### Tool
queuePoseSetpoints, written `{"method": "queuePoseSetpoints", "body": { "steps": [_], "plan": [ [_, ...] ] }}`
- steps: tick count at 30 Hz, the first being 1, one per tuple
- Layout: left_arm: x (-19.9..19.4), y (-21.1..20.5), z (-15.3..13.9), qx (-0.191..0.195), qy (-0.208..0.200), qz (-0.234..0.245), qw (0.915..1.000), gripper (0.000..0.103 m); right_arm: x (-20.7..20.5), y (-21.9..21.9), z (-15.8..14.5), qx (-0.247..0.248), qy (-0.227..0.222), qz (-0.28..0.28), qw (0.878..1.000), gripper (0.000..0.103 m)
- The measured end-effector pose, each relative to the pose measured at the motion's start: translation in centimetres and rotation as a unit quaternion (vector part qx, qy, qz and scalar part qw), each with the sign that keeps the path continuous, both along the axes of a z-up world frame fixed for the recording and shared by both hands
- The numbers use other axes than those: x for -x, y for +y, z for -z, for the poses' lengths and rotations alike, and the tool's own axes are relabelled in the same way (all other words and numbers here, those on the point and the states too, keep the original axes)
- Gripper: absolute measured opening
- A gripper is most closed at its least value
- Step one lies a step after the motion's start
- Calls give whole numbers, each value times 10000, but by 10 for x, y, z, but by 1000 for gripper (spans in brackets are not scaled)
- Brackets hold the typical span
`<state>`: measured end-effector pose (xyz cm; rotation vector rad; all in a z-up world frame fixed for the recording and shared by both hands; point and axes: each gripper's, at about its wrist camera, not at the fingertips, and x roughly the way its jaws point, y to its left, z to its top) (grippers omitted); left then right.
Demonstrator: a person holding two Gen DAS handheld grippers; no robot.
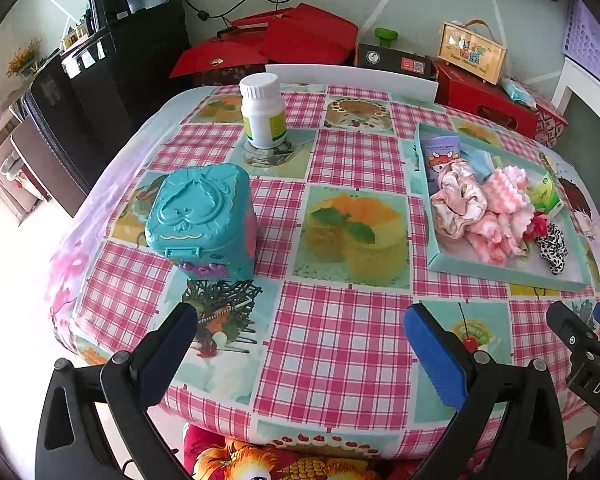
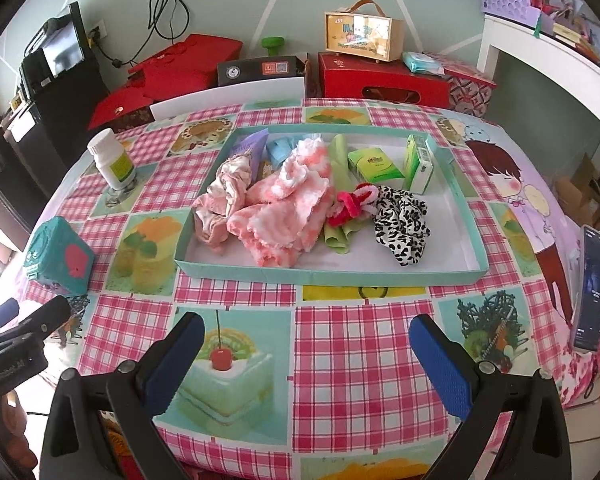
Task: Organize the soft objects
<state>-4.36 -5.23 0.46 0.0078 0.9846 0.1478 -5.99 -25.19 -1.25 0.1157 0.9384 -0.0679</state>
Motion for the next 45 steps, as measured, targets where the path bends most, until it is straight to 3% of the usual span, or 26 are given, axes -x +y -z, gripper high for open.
{"method": "queuePoseSetpoints", "body": {
  "steps": [45],
  "plan": [
    [3, -5, -6, 68, 72, 91, 9999, 103, 1, -6, 0, -62, 38, 18, 10000, 103]
  ]
}}
